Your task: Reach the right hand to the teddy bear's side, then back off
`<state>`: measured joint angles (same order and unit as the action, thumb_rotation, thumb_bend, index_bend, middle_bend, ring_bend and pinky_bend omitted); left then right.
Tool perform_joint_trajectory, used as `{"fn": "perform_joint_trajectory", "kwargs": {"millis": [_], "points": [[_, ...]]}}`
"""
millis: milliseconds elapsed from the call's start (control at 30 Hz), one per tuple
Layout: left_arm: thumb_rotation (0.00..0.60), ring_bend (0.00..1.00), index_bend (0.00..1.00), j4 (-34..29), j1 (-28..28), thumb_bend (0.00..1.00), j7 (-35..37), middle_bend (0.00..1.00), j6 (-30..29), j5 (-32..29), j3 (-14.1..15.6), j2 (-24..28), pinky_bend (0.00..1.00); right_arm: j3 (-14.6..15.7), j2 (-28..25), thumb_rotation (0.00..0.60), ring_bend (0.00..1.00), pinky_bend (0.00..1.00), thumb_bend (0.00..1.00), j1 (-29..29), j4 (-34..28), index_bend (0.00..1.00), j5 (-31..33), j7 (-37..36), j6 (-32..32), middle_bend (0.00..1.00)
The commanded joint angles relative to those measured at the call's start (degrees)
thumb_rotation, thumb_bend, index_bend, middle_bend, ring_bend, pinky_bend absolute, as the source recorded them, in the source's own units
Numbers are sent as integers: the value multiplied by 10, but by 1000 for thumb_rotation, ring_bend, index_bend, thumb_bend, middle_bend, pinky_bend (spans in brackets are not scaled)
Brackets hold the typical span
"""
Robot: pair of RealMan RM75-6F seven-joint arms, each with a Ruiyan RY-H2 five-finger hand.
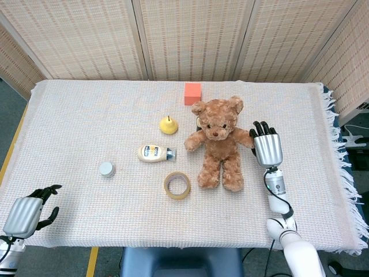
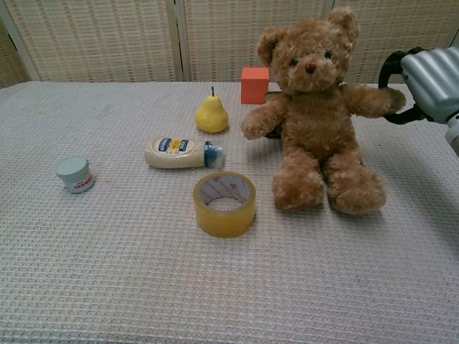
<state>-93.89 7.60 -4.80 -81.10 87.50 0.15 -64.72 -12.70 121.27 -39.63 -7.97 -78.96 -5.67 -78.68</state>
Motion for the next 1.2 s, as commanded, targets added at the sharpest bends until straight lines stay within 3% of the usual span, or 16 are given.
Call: {"fn": "perform_joint_trajectory", "kwargs": {"millis": [33,533,900,1200], "points": [[600,339,237,0,0,403,0,344,-1,0,0,0,624,8,3,600,270,541,183,8,2,564,-5,0,16,299],[600,338,237,0,-1,403,1,345,-1,2,1,1,625,3,-7,600,270,541,182,-9,-1,564,-3,6,-21,299],[600,338,237,1,0,403,1,345,1,0,1,1,625,20,-2,600,270,541,182,6,4,562,-13,13,13,299],[600,342,237,-1,-1,402,0,345,0,2,1,1,625,9,-12,600,270,541,182,-5,-3,557,-6,4,-24,299]]}}
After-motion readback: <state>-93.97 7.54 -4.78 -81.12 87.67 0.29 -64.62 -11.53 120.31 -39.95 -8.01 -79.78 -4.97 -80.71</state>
